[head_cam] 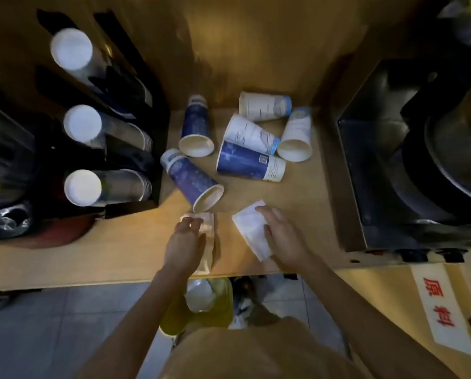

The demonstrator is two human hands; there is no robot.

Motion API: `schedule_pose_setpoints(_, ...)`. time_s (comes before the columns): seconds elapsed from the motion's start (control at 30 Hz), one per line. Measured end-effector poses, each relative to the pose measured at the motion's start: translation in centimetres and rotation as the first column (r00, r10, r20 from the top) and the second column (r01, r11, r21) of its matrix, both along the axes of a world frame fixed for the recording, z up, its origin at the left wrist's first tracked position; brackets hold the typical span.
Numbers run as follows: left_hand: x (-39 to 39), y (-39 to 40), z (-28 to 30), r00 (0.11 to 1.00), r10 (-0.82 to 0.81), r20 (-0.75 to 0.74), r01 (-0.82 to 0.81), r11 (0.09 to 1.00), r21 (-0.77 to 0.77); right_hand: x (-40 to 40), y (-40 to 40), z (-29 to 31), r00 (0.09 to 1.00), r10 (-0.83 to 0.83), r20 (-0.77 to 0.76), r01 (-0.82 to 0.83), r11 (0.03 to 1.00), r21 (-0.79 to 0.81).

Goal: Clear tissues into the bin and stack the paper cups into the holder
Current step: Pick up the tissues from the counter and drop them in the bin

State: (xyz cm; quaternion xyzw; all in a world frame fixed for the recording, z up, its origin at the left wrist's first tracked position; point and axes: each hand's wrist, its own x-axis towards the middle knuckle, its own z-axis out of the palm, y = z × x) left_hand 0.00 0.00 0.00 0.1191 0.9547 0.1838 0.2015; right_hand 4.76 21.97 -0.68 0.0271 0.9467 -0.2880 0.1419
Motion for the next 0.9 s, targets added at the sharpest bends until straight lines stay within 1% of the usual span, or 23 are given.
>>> schedule_pose_setpoints(0.03, 0.1, -0.2, -0.8, 1.0, -0.014, -0.015, 0.013, 1.0, -0.026, 0.2, -0.1, -1.1, 0.999, 0.016, -0.032, -0.015, 0.999, 0.03)
schedule_pose_setpoints(0.07, 0.2, -0.3, -1.6, 0.998, -0.023, -0.063, 0.021, 0.999, -0.043, 0.3, -0.1, -1.9, 0.996, 0.067, -0.061, -0.061, 0.994, 0.088)
schedule_pose_setpoints(0.1, 0.7, -0.7, -2.4, 0.995, -0.043, -0.091, 0.037, 0.997, -0.069, 0.7, -0.1, -3.3, 0.984, 0.153, -0.093, -0.132, 0.97, 0.205)
schedule_pose_setpoints(0.13, 1.1, -0.8, -2.6, 0.994, -0.066, -0.087, 0.058, 0.994, -0.092, 0.9, -0.1, -3.6, 0.974, 0.214, -0.068, -0.186, 0.938, 0.292)
schedule_pose_setpoints(0.17, 1.5, -0.9, -2.9, 0.994, -0.073, -0.086, 0.062, 0.991, -0.116, 1.1, -0.3, -4.3, 0.966, 0.249, -0.067, -0.211, 0.911, 0.354)
schedule_pose_setpoints(0.2, 1.9, -1.0, -3.2, 0.995, -0.07, -0.065, 0.06, 0.988, -0.141, 1.2, -0.4, -4.4, 0.957, 0.29, -0.031, -0.254, 0.882, 0.398)
schedule_pose_setpoints(0.3, 2.5, -1.3, -3.7, 0.994, -0.062, -0.089, 0.043, 0.977, -0.209, 1.2, -0.5, -4.8, 0.927, 0.373, 0.036, -0.348, 0.821, 0.453)
schedule_pose_setpoints(0.33, 2.7, -1.3, -4.1, 0.992, -0.068, -0.104, 0.044, 0.975, -0.217, 1.0, -0.5, -5.1, 0.92, 0.385, 0.069, -0.373, 0.812, 0.45)
schedule_pose_setpoints(0.37, 2.8, -1.3, -4.2, 0.992, -0.067, -0.106, 0.042, 0.973, -0.227, 0.8, -0.4, -5.3, 0.926, 0.374, 0.058, -0.36, 0.822, 0.442)
schedule_pose_setpoints(0.4, 2.9, -1.3, -4.4, 0.989, -0.076, -0.129, 0.043, 0.969, -0.242, 0.6, -0.4, -5.2, 0.936, 0.351, 0.014, -0.324, 0.846, 0.424)
schedule_pose_setpoints(0.43, 3.0, -1.2, -4.2, 0.989, -0.071, -0.132, 0.035, 0.965, -0.262, 0.5, -0.4, -5.5, 0.939, 0.338, -0.067, -0.284, 0.869, 0.405)
schedule_pose_setpoints(0.5, 3.2, -1.1, -3.9, 0.985, -0.046, -0.164, 0.002, 0.966, -0.26, 0.3, -0.6, -5.3, 0.94, 0.302, -0.159, -0.223, 0.897, 0.381)
schedule_pose_setpoints(0.63, 4.2, -0.9, -3.4, 0.984, 0.006, -0.18, -0.054, 0.964, -0.259, 0.1, -1.6, -4.6, 0.959, 0.252, -0.125, -0.201, 0.924, 0.326)
schedule_pose_setpoints(0.77, 5.1, -1.1, -2.9, 0.994, 0.041, -0.099, -0.064, 0.967, -0.245, 0.8, -3.2, -4.4, 0.966, 0.235, -0.111, -0.193, 0.934, 0.299)
schedule_pose_setpoints(0.83, 5.8, -1.6, -2.6, 0.991, 0.12, -0.052, -0.128, 0.972, -0.197, 1.6, -4.4, -4.2, 0.972, 0.212, -0.1, -0.172, 0.937, 0.305)
schedule_pose_setpoints(0.9, 6.5, -2.2, -2.4, 0.953, 0.302, 0.001, -0.301, 0.949, -0.097, 2.6, -5.9, -3.9, 0.977, 0.19, -0.095, -0.158, 0.948, 0.276)
